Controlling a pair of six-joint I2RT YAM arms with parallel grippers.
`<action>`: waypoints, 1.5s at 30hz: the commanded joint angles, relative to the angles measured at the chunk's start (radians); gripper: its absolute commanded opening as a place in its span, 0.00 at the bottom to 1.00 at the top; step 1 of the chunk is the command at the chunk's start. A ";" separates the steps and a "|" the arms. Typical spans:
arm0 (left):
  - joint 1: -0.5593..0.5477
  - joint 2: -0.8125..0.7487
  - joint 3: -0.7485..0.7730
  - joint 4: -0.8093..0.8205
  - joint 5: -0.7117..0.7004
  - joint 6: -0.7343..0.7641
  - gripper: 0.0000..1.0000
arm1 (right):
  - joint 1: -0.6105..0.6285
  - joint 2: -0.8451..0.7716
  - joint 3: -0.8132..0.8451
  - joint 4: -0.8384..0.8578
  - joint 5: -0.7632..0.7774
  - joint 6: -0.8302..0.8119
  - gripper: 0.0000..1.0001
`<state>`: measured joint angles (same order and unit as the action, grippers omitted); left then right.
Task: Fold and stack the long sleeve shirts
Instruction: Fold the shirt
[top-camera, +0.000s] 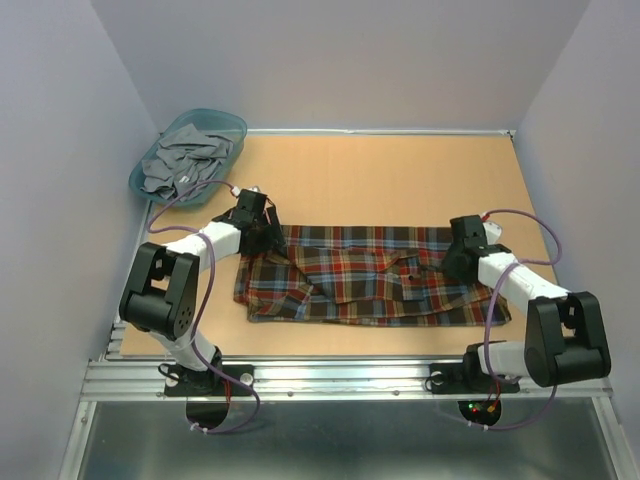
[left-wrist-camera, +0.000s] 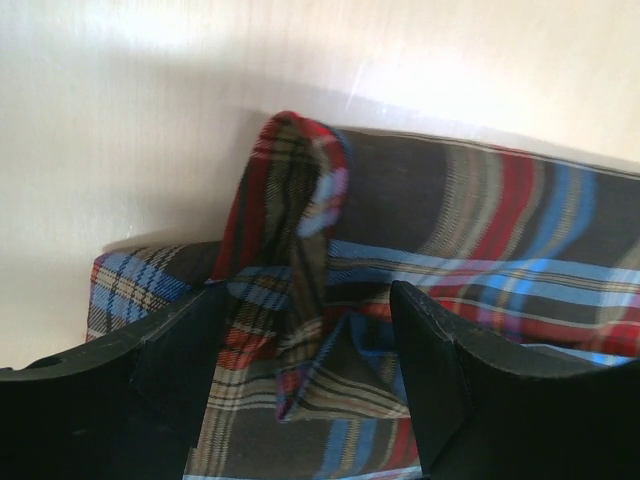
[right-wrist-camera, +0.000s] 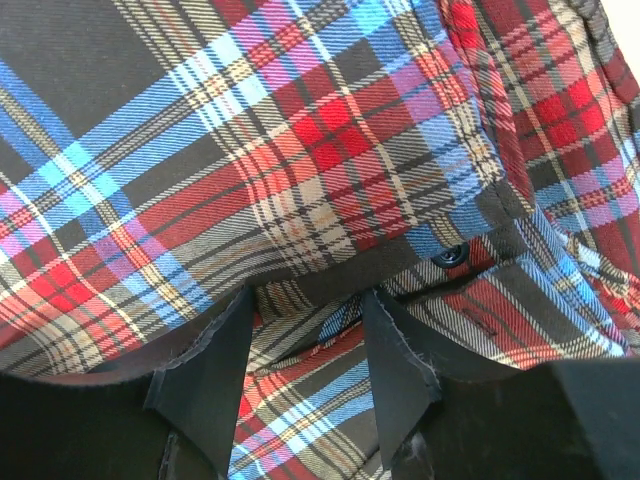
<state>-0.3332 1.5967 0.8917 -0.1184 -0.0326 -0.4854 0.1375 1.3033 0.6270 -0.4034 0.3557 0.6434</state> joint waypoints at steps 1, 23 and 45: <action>0.011 0.011 -0.013 -0.032 0.013 -0.042 0.77 | -0.039 -0.041 0.003 0.008 -0.014 -0.037 0.53; 0.011 0.057 0.138 -0.058 -0.049 0.056 0.77 | -0.027 0.092 0.203 0.153 -0.702 -0.163 0.82; 0.011 0.152 0.173 -0.086 -0.113 0.085 0.77 | -0.015 0.136 0.169 0.166 -0.727 -0.231 0.12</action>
<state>-0.3252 1.7412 1.0317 -0.1780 -0.1116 -0.4175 0.1135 1.4868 0.8017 -0.2745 -0.3717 0.4301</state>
